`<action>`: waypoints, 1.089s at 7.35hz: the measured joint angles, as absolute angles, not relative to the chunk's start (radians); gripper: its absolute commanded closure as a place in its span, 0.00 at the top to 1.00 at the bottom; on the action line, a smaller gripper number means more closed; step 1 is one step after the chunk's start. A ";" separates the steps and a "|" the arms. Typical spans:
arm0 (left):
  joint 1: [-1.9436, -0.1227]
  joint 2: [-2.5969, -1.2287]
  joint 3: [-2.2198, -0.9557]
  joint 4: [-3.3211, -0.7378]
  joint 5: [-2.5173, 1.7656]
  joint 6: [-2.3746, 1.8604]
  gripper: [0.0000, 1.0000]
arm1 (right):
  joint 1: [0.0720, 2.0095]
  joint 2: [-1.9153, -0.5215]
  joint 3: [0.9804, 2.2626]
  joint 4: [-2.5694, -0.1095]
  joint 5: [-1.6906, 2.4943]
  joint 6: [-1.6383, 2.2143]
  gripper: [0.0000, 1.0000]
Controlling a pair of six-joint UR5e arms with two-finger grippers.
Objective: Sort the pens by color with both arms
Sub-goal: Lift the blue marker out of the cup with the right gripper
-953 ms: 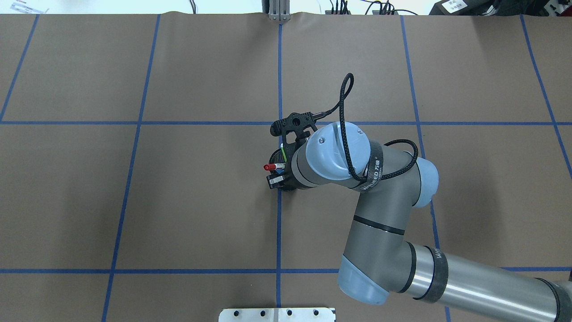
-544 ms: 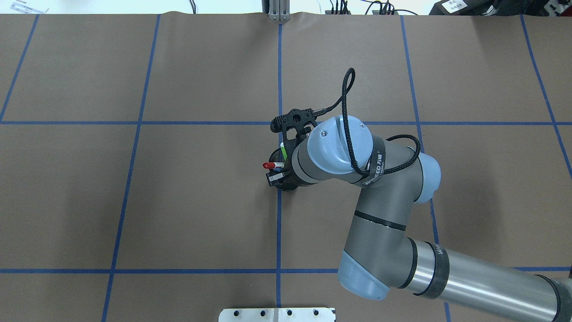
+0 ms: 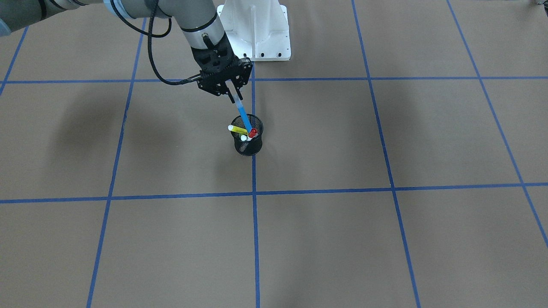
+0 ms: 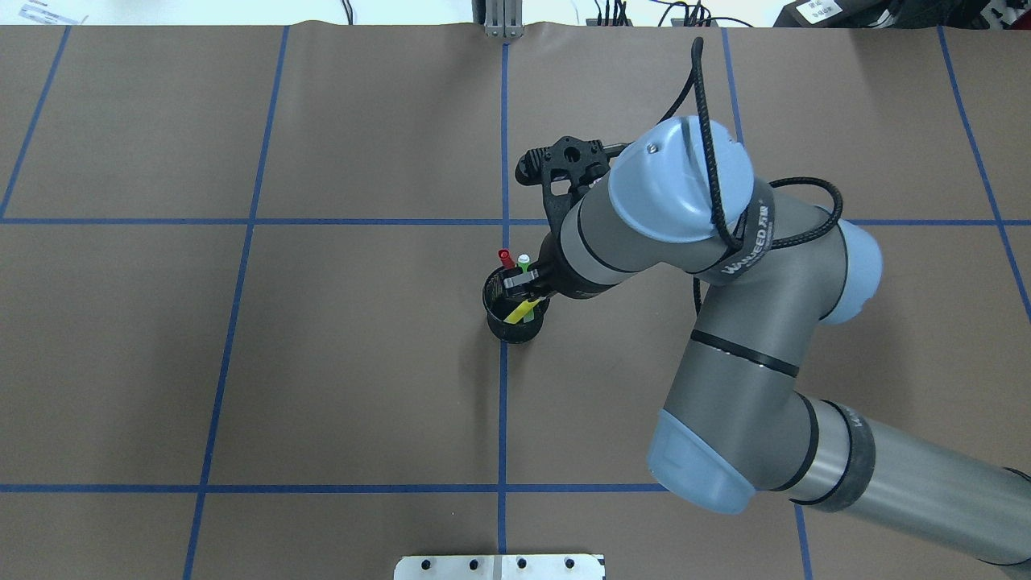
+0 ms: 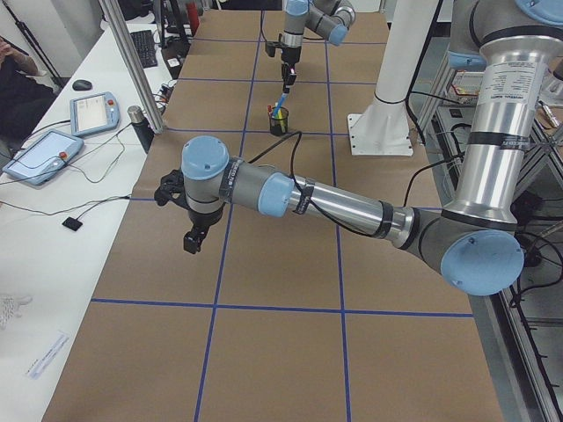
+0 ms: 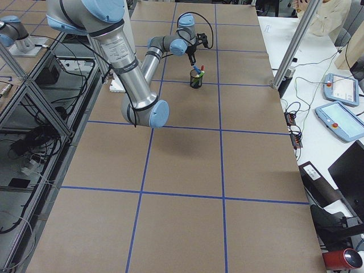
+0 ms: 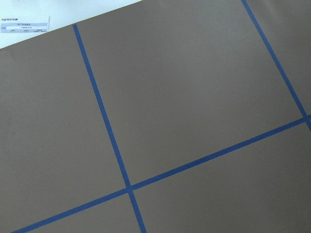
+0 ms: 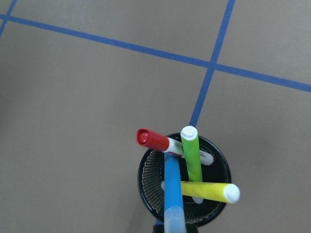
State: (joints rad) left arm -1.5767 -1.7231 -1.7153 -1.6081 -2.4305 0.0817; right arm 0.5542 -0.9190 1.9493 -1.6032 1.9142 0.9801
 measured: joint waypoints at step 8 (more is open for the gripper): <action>-1.269 -1.940 -1.716 -1.623 -2.431 -0.507 1.00 | 0.676 -0.816 1.940 -1.760 1.778 0.984 0.18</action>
State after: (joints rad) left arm -1.2686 -1.9401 -1.7156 -1.6231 -2.4313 -0.5067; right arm 0.6764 -0.8161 1.9396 -1.7599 1.7776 0.9843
